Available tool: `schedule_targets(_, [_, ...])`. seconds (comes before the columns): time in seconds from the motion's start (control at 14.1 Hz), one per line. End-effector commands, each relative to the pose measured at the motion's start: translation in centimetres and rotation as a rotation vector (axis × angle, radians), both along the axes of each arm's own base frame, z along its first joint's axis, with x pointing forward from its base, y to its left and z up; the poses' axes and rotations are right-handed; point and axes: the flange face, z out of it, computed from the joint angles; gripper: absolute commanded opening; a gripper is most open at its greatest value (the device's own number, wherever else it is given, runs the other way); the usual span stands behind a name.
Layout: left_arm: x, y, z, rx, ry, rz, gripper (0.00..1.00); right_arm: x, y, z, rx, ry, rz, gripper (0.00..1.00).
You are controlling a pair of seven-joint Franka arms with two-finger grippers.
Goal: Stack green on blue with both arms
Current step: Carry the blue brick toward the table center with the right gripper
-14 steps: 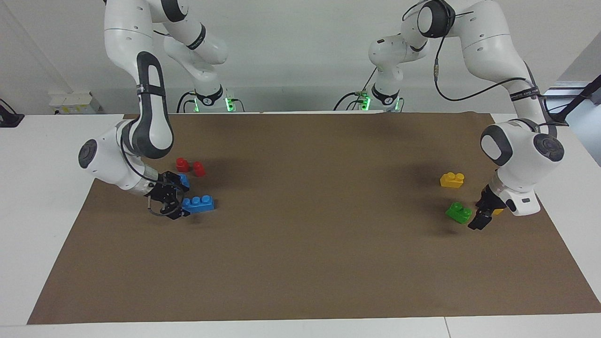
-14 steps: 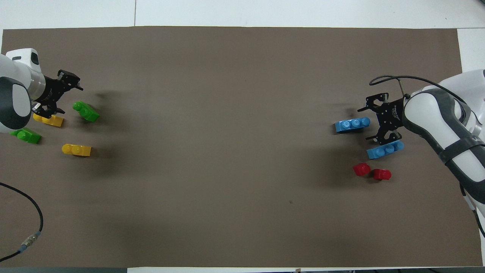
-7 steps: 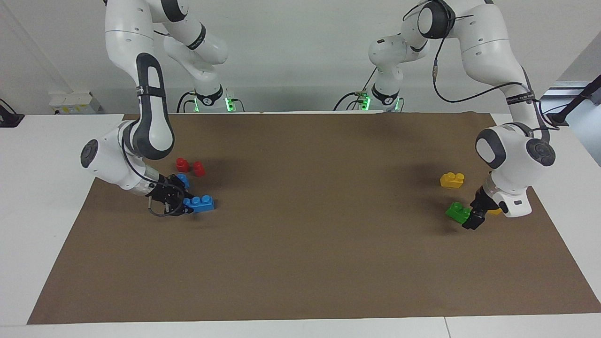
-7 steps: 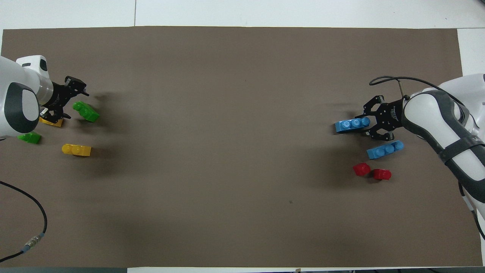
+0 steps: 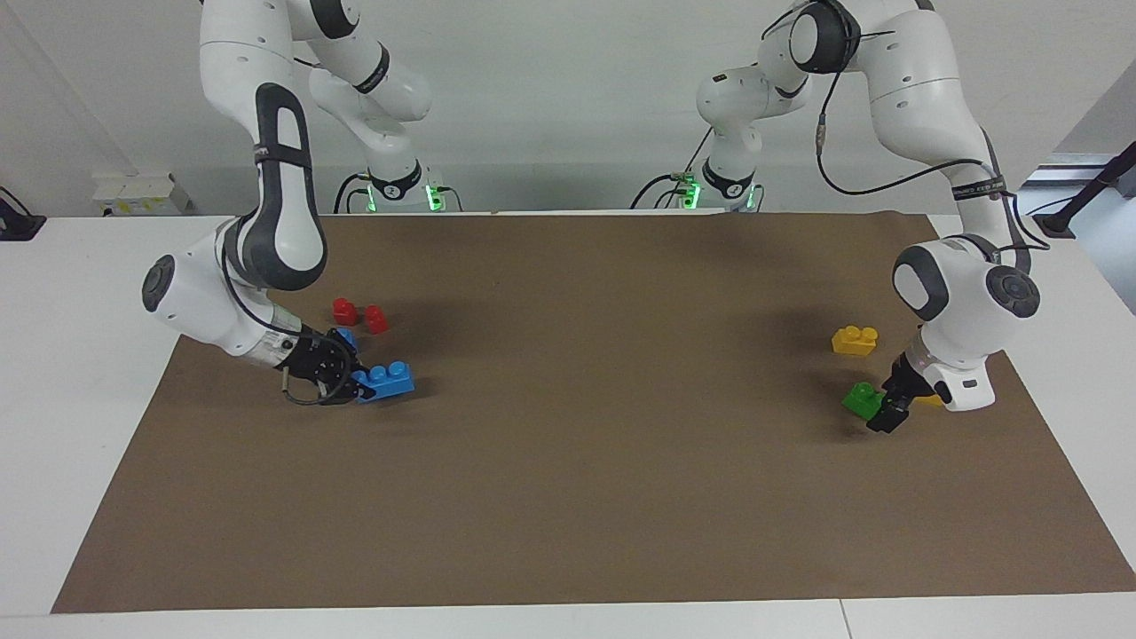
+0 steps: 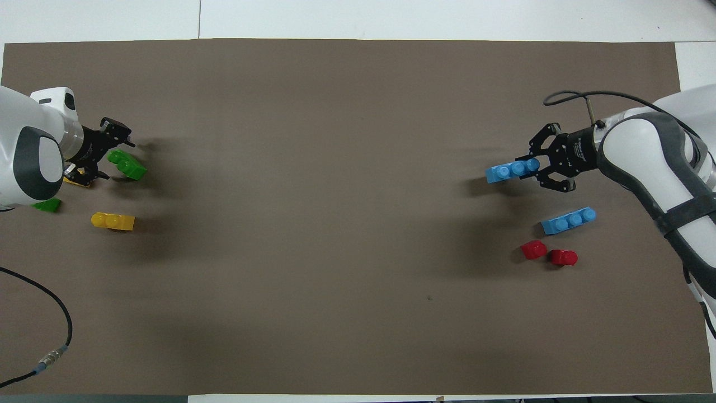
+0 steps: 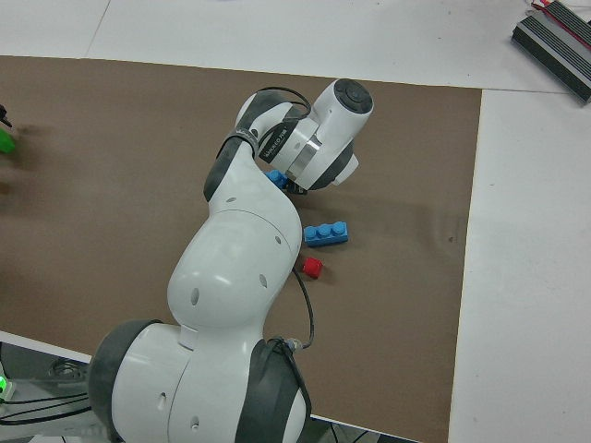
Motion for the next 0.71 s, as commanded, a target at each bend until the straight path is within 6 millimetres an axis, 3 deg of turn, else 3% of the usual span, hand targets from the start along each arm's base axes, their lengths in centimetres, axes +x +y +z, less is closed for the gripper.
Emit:
schedule_targets(0.0, [-0.7, -0.5, -0.5, -0.007, -0.018, 0.019, 0.75, 0.3, 8.1, 3.6, 0.018, -0.009, 0.023, 0.00])
schedule_targets(0.07, [-0.6, -0.6, -0.5, -0.008, -0.018, 0.026, 0.60, 0.0, 11.5, 3.9, 0.013, -0.001, 0.026, 0.00])
schedule_targets(0.21, [-0.5, -0.6, -0.3, -0.007, -0.022, 0.027, 0.04, -0.8, 17.7, 4.3, -0.002, 0.023, -0.076, 0.00])
schedule_targets(0.28, [-0.4, -0.7, -0.2, -0.007, -0.025, 0.026, 0.00, -1.5, 21.1, 4.6, -0.003, 0.030, -0.120, 0.00])
schedule_targets(0.42, [-0.2, -0.8, 0.1, -0.008, -0.023, 0.023, 0.00, -3.1, 25.7, 4.4, -0.005, 0.039, -0.147, 0.00])
schedule_targets(0.64, [0.4, -1.3, 1.9, -0.013, 0.000, 0.030, 0.00, -5.1, 29.6, 3.1, -0.009, 0.037, -0.168, 0.00])
